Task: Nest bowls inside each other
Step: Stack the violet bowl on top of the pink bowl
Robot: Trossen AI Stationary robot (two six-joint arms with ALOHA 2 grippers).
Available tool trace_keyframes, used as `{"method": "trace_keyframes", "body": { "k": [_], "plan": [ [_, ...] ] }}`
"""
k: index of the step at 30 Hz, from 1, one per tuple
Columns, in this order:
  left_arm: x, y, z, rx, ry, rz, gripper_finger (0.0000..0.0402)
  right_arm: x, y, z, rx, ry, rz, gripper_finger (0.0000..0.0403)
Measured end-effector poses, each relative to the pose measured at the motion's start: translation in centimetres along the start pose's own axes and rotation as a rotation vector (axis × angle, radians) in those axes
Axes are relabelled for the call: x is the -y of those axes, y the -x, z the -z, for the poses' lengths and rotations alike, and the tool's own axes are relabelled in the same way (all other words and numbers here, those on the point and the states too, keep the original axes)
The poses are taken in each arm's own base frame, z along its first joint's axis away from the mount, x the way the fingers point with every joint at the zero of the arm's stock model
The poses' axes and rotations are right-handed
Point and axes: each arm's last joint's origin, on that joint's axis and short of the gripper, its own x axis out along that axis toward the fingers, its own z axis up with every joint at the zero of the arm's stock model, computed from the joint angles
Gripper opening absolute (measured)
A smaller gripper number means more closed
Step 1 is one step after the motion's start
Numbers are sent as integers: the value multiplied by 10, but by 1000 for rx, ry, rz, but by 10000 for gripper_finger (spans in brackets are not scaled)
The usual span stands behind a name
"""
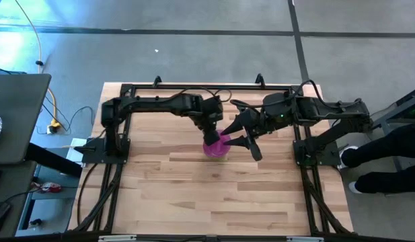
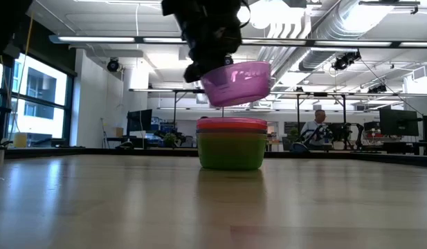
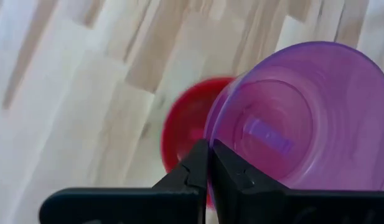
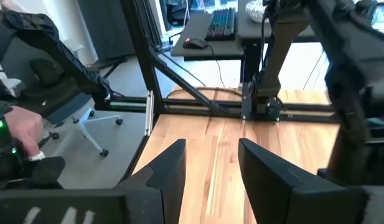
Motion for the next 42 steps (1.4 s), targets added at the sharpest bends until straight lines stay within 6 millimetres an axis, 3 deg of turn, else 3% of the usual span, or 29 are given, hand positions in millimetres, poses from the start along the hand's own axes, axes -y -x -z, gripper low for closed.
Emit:
{"method": "trace_keyframes", "body": {
  "k": [5,10,29,42],
  "plan": [
    [-2,-4,-11,-48,-36,-30,0,0,0,3,-32,-20,0,140],
    [-4,-13,-10,-106,-57,-48,0,-4,0,4,-37,-14,-12,140],
    [-11,-15,-14,-74,-69,-87,0,-6,-1,4,-35,6,-12,140],
    [-11,-53,-7,-182,-86,-79,0,-6,-1,4,-36,4,-12,140]
  ]
}}
